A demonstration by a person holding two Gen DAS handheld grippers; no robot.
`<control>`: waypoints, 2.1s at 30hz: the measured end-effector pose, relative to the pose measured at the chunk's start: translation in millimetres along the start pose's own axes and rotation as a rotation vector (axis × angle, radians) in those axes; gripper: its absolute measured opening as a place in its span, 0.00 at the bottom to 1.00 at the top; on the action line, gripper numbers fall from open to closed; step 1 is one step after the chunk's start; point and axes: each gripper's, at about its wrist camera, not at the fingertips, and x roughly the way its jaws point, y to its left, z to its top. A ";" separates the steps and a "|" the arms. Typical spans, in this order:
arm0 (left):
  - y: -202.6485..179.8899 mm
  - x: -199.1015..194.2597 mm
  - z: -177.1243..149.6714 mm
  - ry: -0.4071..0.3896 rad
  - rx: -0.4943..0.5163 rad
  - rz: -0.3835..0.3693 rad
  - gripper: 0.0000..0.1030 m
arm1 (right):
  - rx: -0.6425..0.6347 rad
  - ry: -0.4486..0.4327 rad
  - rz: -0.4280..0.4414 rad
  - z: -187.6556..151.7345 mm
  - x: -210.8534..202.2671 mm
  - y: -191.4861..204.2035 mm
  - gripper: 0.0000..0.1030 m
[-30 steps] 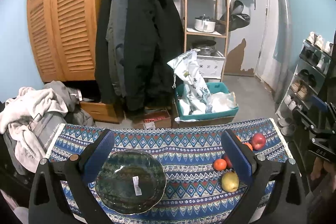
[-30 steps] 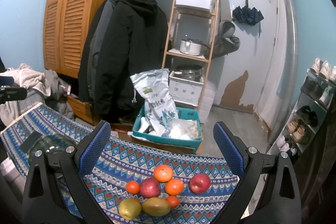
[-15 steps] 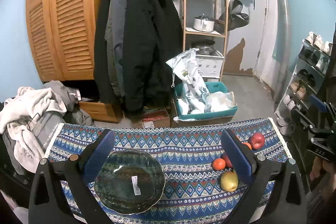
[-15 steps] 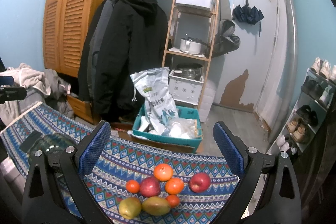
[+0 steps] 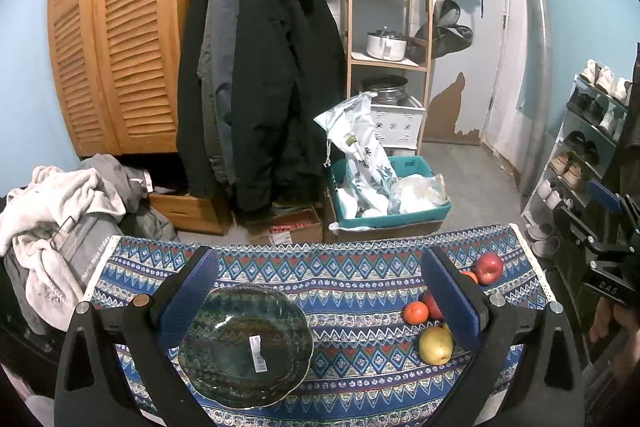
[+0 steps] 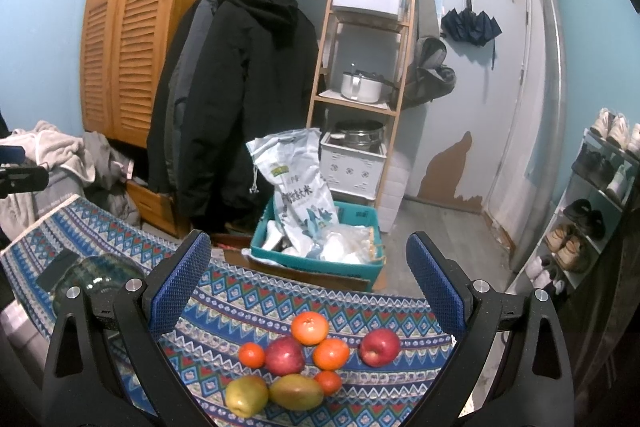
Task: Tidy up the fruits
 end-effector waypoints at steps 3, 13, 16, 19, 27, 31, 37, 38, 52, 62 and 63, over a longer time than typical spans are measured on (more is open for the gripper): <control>0.0 -0.1 -0.3 0.000 -0.001 0.001 0.99 | -0.001 0.000 0.000 0.6 0.0 0.7 0.94; -4.8 -1.0 0.4 -0.006 0.005 0.013 0.99 | 0.000 0.001 -0.002 1.9 -3.4 -3.6 0.94; -2.6 -1.4 -0.5 -0.010 0.006 0.019 0.99 | 0.000 0.001 -0.002 1.8 -3.2 -3.4 0.94; -0.9 -0.6 -0.4 -0.010 0.002 0.020 0.99 | -0.001 0.000 -0.003 1.6 -3.2 -3.2 0.94; 2.3 2.0 -1.0 0.000 -0.004 0.016 0.99 | 0.004 0.006 -0.014 2.0 -2.3 -10.1 0.94; 1.0 2.4 -1.7 0.003 -0.003 0.008 0.99 | 0.006 0.011 -0.020 1.5 -1.1 -9.7 0.94; -3.4 7.9 -4.5 0.021 0.004 -0.015 0.99 | 0.010 0.024 -0.029 -0.5 0.2 -11.0 0.94; -4.3 8.3 -5.4 0.022 0.007 -0.014 0.99 | 0.011 0.026 -0.032 -0.7 0.4 -11.1 0.94; -21.6 24.5 -13.9 0.069 0.045 -0.028 0.99 | 0.019 0.045 -0.054 -11.5 1.0 -21.6 0.94; -50.6 63.5 -36.4 0.206 0.084 -0.077 0.99 | 0.041 0.117 -0.067 -29.8 13.4 -37.2 0.94; -54.2 67.0 -38.5 0.217 0.092 -0.080 0.99 | 0.041 0.128 -0.069 -32.5 15.6 -38.6 0.94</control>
